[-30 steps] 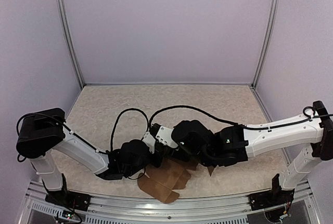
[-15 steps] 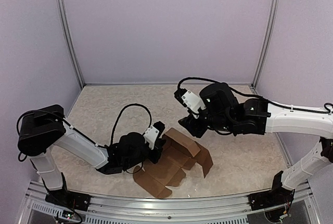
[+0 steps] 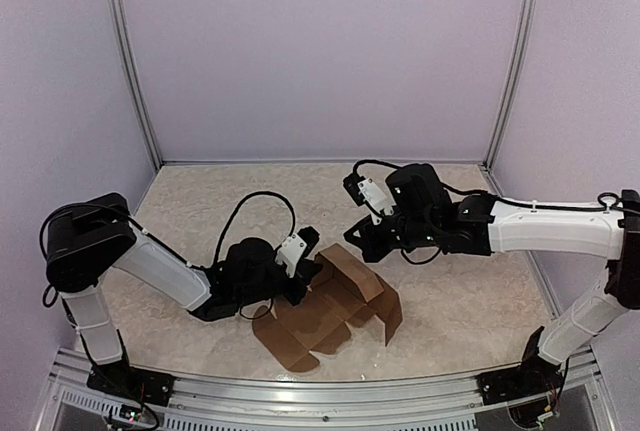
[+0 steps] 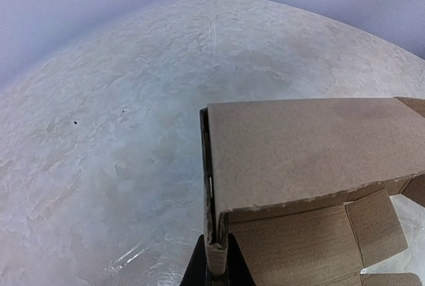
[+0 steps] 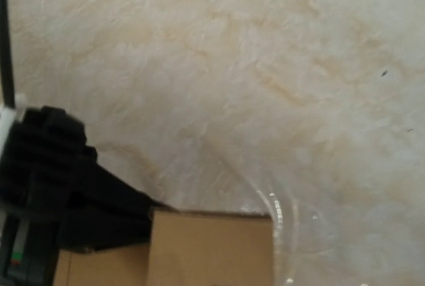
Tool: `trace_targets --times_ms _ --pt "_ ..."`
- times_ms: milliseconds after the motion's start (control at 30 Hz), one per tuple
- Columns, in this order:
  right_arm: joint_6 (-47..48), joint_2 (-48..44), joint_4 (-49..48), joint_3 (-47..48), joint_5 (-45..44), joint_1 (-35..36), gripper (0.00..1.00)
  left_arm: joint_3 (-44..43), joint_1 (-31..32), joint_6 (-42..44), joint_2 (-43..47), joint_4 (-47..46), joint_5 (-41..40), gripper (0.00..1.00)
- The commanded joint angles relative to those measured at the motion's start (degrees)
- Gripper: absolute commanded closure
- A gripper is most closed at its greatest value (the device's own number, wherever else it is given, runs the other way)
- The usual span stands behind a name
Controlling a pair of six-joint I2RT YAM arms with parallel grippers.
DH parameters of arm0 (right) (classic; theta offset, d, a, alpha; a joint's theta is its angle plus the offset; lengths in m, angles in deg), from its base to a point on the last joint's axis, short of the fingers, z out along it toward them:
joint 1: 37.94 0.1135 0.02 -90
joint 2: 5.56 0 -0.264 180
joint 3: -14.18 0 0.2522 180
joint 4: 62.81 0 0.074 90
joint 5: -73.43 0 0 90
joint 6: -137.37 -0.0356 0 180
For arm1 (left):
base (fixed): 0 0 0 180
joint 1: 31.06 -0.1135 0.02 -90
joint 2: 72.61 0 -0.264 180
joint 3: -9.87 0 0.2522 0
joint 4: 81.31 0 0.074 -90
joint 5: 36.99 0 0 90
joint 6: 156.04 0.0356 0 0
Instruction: Fold the paper box
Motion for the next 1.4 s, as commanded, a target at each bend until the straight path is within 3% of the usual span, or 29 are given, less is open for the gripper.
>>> trace_targets --times_ms 0,533,1100,1367 --pt "-3.36 3.0 -7.08 -1.63 2.62 -0.64 1.0 -1.61 -0.06 0.02 -2.79 -2.5 2.99 1.0" --pt "-6.09 13.08 -13.24 1.01 1.95 -0.57 1.0 -0.67 0.7 -0.64 -5.23 -4.14 0.17 0.97" --pt "-5.94 17.67 -10.48 1.04 -3.54 3.56 1.0 -1.07 1.95 -2.18 -7.87 -6.75 -2.91 0.72" --pt "-6.2 17.55 -10.2 0.97 -3.74 4.58 1.0 -3.98 2.22 -1.91 -9.26 -7.24 -6.49 0.67"
